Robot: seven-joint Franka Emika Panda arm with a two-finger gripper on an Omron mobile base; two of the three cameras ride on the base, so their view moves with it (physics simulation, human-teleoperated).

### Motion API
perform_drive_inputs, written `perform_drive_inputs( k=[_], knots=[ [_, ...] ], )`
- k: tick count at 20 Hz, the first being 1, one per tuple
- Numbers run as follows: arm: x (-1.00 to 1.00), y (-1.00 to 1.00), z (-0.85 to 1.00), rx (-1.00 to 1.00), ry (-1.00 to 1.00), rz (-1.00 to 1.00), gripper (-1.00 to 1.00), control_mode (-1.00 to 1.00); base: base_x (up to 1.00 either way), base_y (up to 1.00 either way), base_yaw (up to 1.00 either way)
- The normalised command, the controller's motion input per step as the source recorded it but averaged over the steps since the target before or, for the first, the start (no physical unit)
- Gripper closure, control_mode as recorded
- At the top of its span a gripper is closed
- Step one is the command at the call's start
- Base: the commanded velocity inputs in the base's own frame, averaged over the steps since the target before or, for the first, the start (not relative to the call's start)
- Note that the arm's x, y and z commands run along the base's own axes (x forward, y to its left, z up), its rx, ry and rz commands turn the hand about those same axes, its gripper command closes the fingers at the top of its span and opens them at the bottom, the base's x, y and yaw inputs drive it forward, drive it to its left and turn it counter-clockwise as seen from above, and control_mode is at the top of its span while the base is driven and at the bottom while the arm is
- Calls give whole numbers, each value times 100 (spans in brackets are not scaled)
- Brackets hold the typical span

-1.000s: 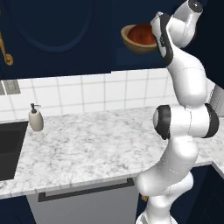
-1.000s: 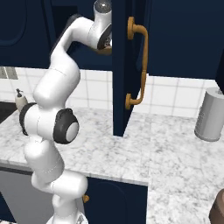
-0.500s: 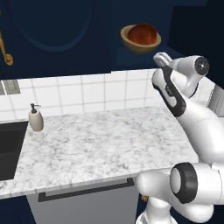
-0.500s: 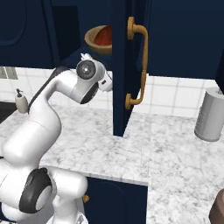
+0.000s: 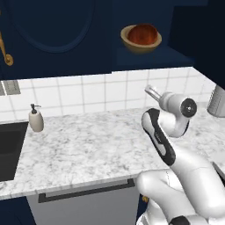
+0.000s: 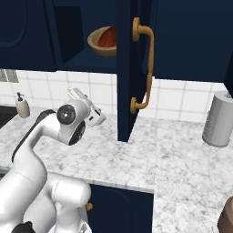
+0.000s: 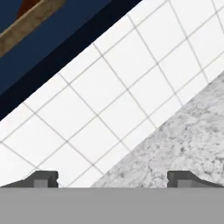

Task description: Pick up the bowls on the counter and stack them on top of one another in the open cabinet. Place the smaller bowl on top of the larger bowl.

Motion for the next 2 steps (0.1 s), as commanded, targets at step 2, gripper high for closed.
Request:
perform_drive_inputs(
  k=[2],
  knots=[
    [-49,28,-34,-27,-12,6,-100,-100,0,0,0]
  ],
)
